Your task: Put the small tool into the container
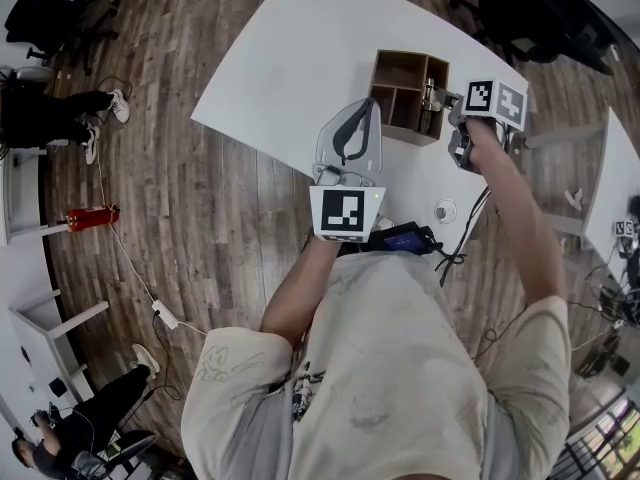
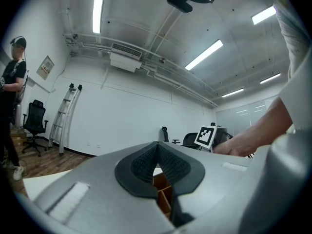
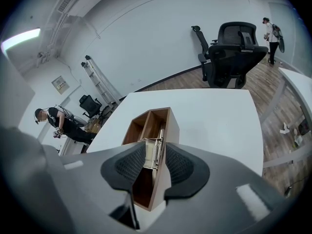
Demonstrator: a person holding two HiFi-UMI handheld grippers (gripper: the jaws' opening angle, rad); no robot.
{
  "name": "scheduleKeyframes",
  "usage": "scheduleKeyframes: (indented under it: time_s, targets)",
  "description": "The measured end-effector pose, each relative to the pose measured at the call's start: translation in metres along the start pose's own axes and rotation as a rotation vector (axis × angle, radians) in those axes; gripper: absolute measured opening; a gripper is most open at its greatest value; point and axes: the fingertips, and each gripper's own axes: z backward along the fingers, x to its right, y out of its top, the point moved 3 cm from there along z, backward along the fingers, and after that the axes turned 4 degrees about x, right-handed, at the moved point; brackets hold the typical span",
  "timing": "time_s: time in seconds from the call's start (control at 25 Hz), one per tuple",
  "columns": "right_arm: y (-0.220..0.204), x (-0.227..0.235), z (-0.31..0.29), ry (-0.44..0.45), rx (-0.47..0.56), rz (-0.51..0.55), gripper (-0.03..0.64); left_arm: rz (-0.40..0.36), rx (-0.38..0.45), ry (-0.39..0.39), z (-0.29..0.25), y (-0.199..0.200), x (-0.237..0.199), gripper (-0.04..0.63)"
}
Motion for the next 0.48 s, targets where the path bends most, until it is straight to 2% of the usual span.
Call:
scheduleKeyframes:
  time_s: [0.24, 0.48]
  targets:
    - [0.0010, -0.0011, 0.0023, -0.021, 0.022, 0.031, 0.118, 0.001, -0.001, -0.004, 0.0002, 0.0012, 0.0003, 0.014]
    - [0.0035, -0.0024, 0.0055, -0.069, 0.059, 0.105, 0.048, -0.003, 0.000, -0.004, -0.0002, 0.0028, -0.0019, 0.014]
